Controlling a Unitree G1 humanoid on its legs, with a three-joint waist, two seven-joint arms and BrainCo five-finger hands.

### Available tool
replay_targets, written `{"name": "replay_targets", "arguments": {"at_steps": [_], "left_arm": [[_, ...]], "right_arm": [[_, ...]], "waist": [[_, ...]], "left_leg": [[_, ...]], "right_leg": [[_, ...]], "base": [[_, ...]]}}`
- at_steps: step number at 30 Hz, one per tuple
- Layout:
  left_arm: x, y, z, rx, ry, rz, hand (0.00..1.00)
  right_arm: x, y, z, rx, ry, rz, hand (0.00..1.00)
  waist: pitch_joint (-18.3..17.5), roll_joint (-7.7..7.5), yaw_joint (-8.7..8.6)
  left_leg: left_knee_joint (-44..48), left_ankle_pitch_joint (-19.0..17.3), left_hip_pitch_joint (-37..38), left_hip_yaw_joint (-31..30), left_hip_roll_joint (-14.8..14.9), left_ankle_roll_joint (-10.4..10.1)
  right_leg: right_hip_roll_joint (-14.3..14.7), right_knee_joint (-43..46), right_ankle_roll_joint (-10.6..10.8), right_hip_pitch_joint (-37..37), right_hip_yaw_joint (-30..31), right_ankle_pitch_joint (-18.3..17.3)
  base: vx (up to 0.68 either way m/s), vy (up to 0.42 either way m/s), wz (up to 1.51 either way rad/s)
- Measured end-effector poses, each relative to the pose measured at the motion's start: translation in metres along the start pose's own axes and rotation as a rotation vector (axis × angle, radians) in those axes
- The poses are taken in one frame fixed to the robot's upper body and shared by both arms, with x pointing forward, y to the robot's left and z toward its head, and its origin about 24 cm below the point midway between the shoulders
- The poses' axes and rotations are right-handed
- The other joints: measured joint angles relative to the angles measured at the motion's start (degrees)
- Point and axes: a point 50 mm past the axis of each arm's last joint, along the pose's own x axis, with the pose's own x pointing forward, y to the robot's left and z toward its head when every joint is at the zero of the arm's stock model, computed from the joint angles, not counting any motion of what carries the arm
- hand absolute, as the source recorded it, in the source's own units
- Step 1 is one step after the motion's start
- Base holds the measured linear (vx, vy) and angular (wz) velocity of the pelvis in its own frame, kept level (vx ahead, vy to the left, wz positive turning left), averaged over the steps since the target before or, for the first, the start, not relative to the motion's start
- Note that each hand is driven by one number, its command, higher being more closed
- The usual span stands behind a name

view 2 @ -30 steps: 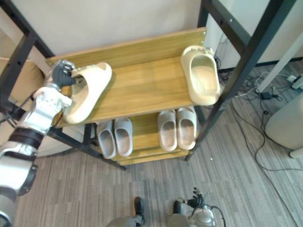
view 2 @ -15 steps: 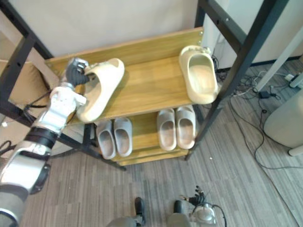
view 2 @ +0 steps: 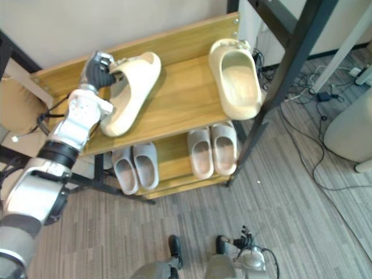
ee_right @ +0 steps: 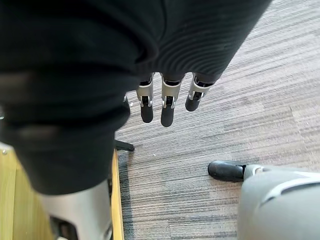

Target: Organize the slippers on the shoe rack

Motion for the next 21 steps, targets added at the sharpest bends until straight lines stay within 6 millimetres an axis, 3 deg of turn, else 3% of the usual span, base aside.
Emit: {"name": "replay_targets", "arguments": {"at_steps": [9,10,21], "left_arm": [[0.007,-0.011,0.021,-0.042,-0.033,-0.012,1.0],[0.007,-0.013,0.023,-0.045,-0.037,-0.017,0.0],[0.009,-0.03,0.043,-0.077,-0.08,-0.04,0.0]], "right_arm": [[0.0,-0.001,0.001,0.015,-0.005,-0.004,0.0],[0.0,-0.001,0.001,0.015,-0.005,-0.004,0.0],[0.0,-0.001,0.001,0.025,-0.005,-0.005,0.0]], "waist": [[0.1,-0.04,-0.37],[0.1,-0.04,-0.42],[0.1,-0.04,-0.82]], "left_leg": [[0.0,0.2,-0.9,0.3,-0.3,0.4],[0.0,0.2,-0.9,0.3,-0.3,0.4],[0.0,0.2,-0.9,0.2,-0.4,0.4]], "right_leg": [[-0.6,1.0,0.4,-1.7,0.9,0.2],[-0.6,1.0,0.4,-1.7,0.9,0.2],[-0.5,1.0,0.4,-1.7,0.9,0.2]], "base": [[-0.01,0.013,-0.02],[0.0,0.0,0.0],[0.0,0.0,0.0]]}}
